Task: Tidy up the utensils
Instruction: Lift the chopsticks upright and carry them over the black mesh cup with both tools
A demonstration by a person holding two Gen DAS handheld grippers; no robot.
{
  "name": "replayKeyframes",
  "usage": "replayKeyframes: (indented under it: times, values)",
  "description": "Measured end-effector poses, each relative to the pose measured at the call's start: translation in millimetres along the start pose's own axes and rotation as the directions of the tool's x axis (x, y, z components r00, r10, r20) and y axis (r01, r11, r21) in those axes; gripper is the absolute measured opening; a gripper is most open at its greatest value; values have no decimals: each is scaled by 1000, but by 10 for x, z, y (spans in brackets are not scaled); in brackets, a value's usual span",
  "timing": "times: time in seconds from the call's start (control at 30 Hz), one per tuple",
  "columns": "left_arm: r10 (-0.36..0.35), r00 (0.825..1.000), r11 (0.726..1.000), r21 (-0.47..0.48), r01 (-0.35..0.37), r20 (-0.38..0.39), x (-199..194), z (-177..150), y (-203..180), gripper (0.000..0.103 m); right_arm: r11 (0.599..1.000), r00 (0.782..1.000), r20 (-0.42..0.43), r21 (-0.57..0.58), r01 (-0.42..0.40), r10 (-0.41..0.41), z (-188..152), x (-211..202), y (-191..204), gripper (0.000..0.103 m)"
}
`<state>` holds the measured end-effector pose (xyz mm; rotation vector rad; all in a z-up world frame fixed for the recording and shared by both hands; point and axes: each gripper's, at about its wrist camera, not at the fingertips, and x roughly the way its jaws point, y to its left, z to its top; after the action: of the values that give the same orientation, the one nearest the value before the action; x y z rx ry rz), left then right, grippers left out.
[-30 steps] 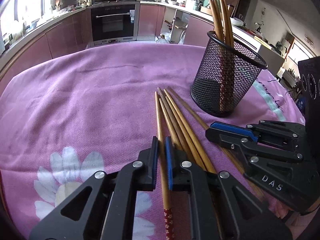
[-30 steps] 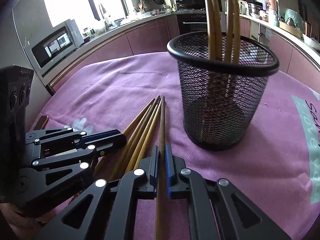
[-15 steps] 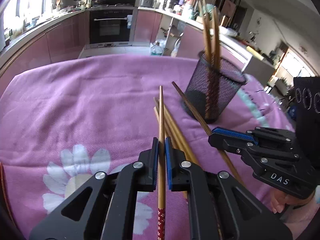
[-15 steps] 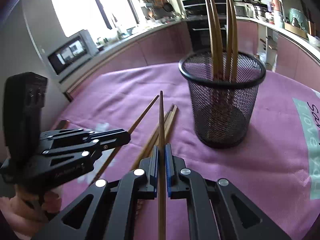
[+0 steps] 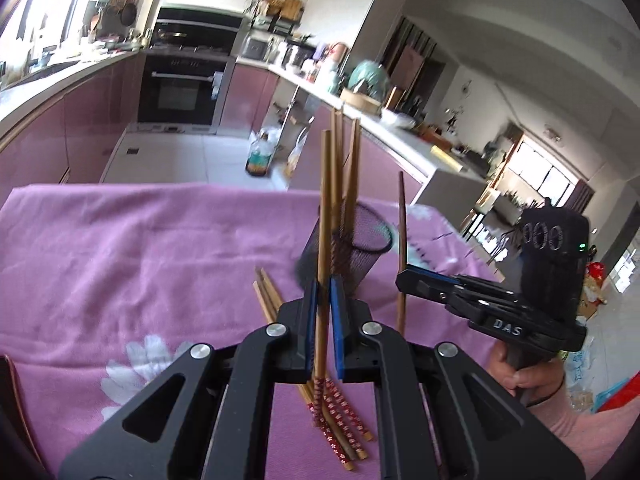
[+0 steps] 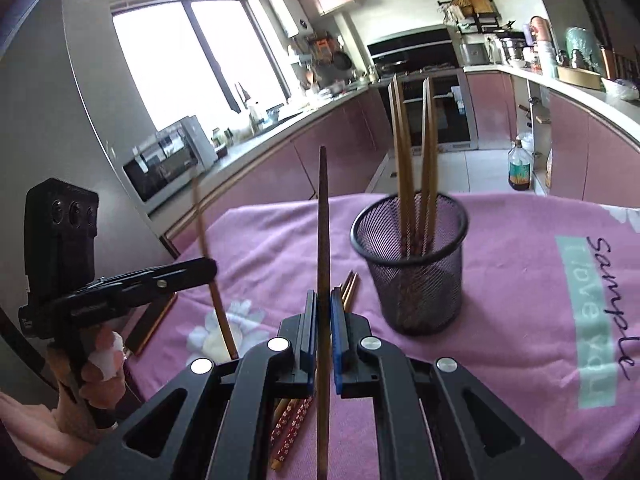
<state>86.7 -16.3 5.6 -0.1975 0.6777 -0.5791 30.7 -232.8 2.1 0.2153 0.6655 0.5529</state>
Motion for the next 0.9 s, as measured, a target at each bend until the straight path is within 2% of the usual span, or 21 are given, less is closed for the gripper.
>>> replayKeyframes:
  times: [0.2, 0.43, 0.9]
  values:
    - [-40, 997, 999, 9, 39, 69, -152, 202, -97, 7, 1000, 998, 62, 4, -5, 5, 124, -146, -24, 5]
    - [-43, 991, 999, 23, 40, 127, -172, 465, -172, 7, 1000, 992, 129, -16, 4, -2, 342, -313, -58, 5]
    - [-51, 976, 996, 84, 34, 212, -174, 1085, -445, 7, 995, 958, 285, -76, 59, -35, 884, -650, -84, 5]
